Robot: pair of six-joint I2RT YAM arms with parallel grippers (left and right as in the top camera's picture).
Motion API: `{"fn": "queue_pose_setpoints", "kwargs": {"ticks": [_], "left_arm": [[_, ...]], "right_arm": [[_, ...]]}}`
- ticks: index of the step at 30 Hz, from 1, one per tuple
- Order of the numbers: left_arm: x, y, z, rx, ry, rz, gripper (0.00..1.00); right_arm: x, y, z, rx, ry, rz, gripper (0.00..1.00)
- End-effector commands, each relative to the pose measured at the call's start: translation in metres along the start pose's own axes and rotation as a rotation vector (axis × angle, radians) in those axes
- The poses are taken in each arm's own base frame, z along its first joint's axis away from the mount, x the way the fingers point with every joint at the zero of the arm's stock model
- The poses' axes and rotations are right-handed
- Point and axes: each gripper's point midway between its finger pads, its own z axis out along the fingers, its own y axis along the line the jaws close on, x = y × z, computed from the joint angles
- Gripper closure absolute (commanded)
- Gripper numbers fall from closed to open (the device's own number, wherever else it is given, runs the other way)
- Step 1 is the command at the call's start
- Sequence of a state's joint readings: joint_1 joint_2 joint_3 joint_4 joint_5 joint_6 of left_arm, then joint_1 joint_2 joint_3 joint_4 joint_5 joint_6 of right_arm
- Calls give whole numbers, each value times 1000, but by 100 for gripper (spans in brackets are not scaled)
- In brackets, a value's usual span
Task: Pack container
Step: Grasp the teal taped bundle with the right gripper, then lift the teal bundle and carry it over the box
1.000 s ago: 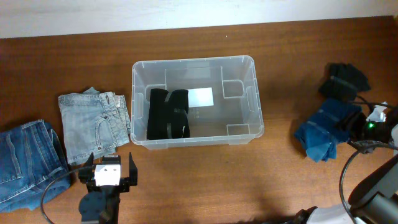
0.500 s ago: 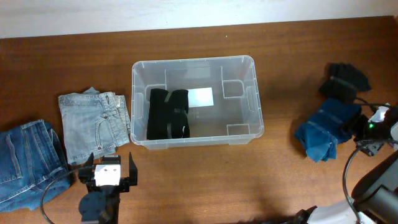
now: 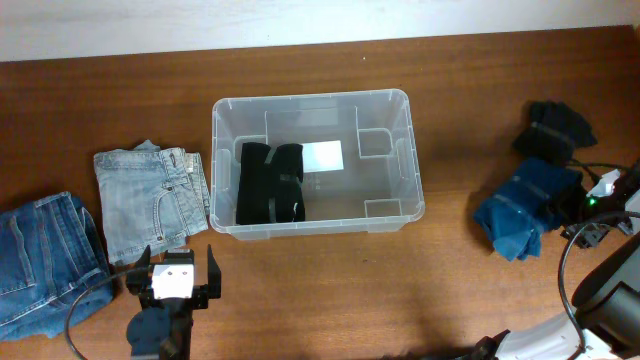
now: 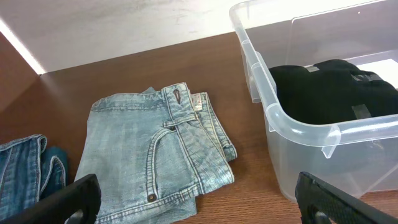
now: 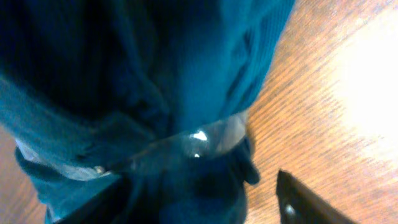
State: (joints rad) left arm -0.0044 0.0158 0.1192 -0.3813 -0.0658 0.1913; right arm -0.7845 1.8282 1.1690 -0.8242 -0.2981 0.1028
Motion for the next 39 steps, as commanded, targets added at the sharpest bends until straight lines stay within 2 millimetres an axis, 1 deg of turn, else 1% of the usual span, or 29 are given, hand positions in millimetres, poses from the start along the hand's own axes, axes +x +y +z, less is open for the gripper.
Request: {"fn": "queue_pose_setpoints", "kwargs": {"ticks": [1, 4, 13, 17, 19, 20, 21, 22, 23, 27, 29, 31, 33, 35, 37, 39], "left_arm": [[1, -1, 0, 4, -2, 15, 1], [1, -1, 0, 4, -2, 15, 1], [1, -1, 0, 5, -3, 15, 1], [1, -1, 0, 4, -2, 15, 1], [1, -1, 0, 4, -2, 15, 1], [1, -1, 0, 4, -2, 15, 1], [1, -1, 0, 4, -3, 15, 1], [1, -1, 0, 4, -2, 15, 1], [1, -1, 0, 4, -2, 15, 1], [1, -1, 0, 4, -2, 15, 1], [1, -1, 0, 4, -3, 15, 1], [1, -1, 0, 4, -2, 15, 1], [1, -1, 0, 5, -3, 15, 1], [1, -1, 0, 4, -2, 15, 1], [1, -1, 0, 5, -3, 15, 1], [1, -1, 0, 4, -2, 15, 1]], "right_arm": [[6, -11, 18, 32, 34, 22, 44], [10, -13, 24, 28, 36, 22, 47], [24, -19, 42, 25, 34, 22, 47], [24, -19, 42, 25, 35, 22, 60], [25, -19, 42, 26, 40, 23, 71], [26, -20, 43, 26, 44, 24, 75], [29, -20, 42, 27, 52, 27, 82], [31, -19, 42, 25, 61, 30, 92], [33, -17, 42, 13, 71, 33, 96], [37, -9, 36, -23, 82, 36, 96], [34, -5, 26, -33, 60, 29, 96], [28, 7, 9, -72, 23, 16, 96], [20, 24, -14, -135, -27, -5, 96], [13, 42, -44, -179, -87, -38, 96], [10, 57, -70, -193, -139, -77, 96], [10, 78, -104, -208, -206, -138, 96]]}}
